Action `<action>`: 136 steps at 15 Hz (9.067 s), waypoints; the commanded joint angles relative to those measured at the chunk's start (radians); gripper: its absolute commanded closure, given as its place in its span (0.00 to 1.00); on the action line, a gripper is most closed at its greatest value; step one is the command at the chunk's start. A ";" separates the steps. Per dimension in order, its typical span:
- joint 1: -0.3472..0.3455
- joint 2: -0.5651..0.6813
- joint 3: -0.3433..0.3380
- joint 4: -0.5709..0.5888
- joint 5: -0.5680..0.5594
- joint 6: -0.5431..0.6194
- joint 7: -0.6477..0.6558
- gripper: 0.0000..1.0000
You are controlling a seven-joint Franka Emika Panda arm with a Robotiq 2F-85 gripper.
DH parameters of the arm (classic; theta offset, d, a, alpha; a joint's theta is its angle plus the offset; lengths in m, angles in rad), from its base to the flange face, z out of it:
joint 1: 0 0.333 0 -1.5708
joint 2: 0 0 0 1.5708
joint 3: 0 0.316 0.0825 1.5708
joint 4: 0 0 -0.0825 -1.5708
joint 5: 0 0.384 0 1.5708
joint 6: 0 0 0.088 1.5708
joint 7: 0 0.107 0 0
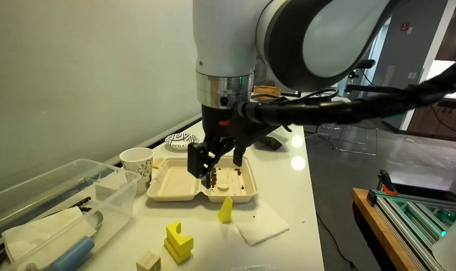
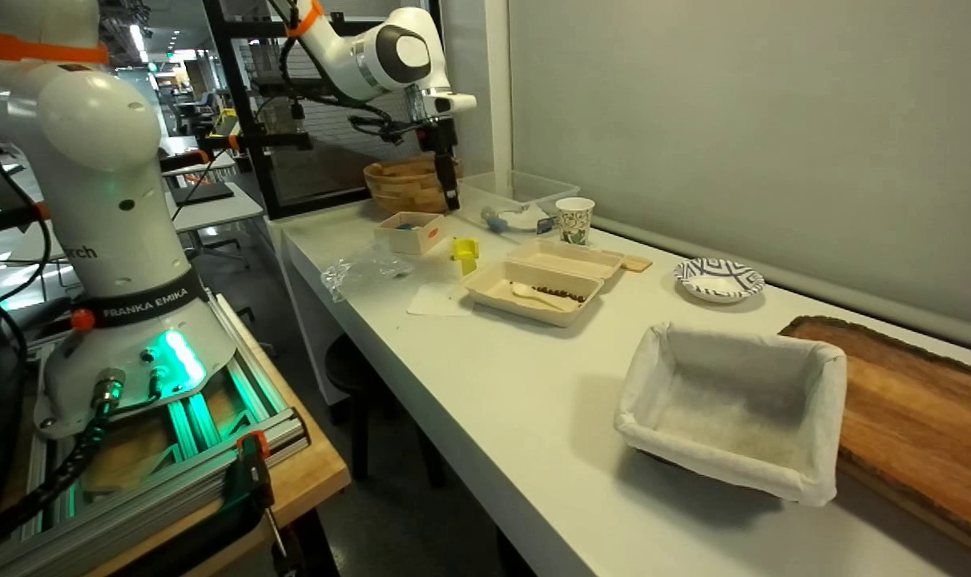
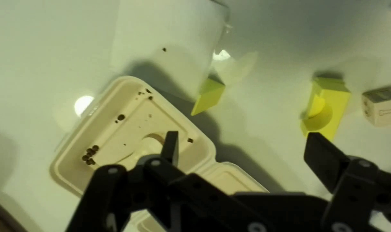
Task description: Pile up the yellow blocks on the let
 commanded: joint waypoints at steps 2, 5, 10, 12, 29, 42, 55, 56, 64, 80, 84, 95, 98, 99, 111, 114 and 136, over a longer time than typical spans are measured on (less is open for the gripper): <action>-0.133 -0.103 0.084 -0.093 -0.025 -0.107 -0.043 0.00; -0.194 -0.092 0.107 -0.129 0.000 -0.031 -0.069 0.00; -0.266 -0.031 0.101 -0.198 0.058 0.205 -0.119 0.28; -0.284 0.001 0.100 -0.226 0.116 0.326 -0.161 0.32; -0.345 0.163 0.211 -0.196 0.604 0.585 -0.510 0.60; -0.424 0.164 0.323 -0.169 0.645 0.549 -0.503 0.98; 0.135 0.157 -0.068 -0.328 0.654 1.207 -0.725 0.98; 0.143 0.151 -0.047 -0.343 0.653 1.251 -0.716 0.98; 0.071 0.196 0.199 -0.361 0.805 1.438 -0.778 0.98; 0.036 0.354 0.268 -0.322 0.973 1.750 -0.753 0.98; 0.068 0.443 0.248 -0.272 0.990 1.790 -0.715 0.98; 0.159 0.626 0.205 -0.116 1.049 1.780 -0.653 0.98; 0.180 0.656 0.202 -0.092 1.076 1.780 -0.643 0.98; 0.186 0.664 0.201 -0.086 1.083 1.780 -0.640 0.98; 0.326 0.706 0.110 -0.041 1.151 1.765 -0.641 0.98; 0.348 0.711 0.095 -0.041 1.161 1.765 -0.640 0.98; 0.199 0.401 0.329 -0.183 1.248 1.656 -0.939 0.00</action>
